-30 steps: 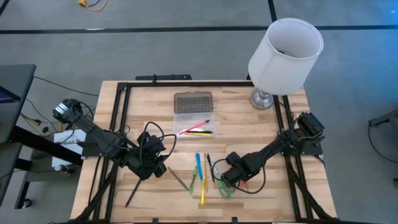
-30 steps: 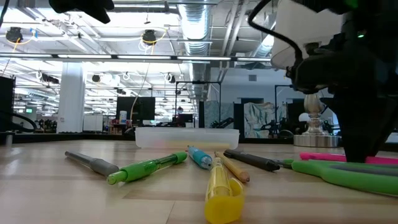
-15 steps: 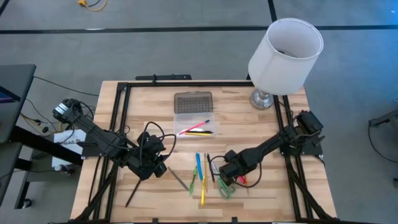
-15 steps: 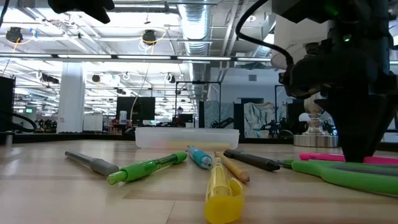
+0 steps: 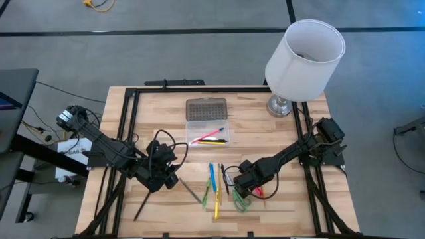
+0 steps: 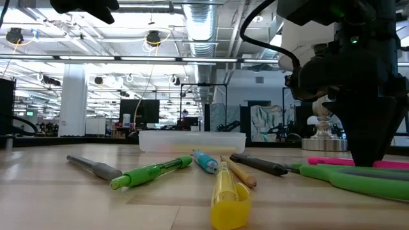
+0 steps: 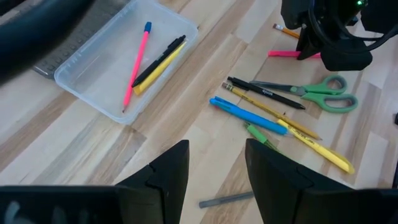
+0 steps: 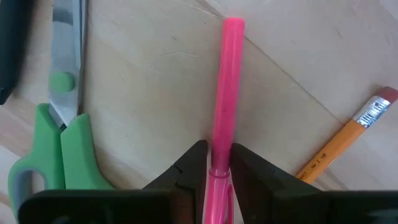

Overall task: Pick & place school supplies into a supply box
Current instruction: Put the pink marker pen into the supply box

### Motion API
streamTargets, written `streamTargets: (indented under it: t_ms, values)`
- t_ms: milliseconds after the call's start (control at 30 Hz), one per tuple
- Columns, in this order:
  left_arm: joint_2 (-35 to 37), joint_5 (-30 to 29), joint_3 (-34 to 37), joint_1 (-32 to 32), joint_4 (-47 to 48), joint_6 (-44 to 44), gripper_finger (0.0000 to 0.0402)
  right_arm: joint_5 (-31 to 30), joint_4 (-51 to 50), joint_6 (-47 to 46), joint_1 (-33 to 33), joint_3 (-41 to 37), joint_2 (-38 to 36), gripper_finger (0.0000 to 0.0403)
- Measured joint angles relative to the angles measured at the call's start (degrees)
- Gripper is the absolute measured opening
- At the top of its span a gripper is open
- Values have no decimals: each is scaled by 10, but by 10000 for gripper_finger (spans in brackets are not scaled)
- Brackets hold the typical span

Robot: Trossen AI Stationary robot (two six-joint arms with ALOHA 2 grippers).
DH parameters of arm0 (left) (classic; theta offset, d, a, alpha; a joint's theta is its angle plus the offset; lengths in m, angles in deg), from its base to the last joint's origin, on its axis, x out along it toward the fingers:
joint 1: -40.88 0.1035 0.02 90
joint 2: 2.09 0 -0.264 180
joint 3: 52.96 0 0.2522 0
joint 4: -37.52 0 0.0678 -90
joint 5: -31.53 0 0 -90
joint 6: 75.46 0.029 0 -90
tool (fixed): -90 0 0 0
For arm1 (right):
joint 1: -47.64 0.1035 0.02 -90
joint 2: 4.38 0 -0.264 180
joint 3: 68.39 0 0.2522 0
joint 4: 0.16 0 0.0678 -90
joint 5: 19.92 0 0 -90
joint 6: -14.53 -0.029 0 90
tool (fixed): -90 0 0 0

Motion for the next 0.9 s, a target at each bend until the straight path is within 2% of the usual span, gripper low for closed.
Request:
streamTargets:
  t_ms: [400,733,900]
  values:
    - [0,-7,0,0,0,0,152,0,-2,5,0,0,0,69]
    - [0,-6,0,0,5,1,152,-3,-2,10,0,0,0,14]
    - [0,-6,0,0,6,4,152,-3,-2,10,0,0,0,20]
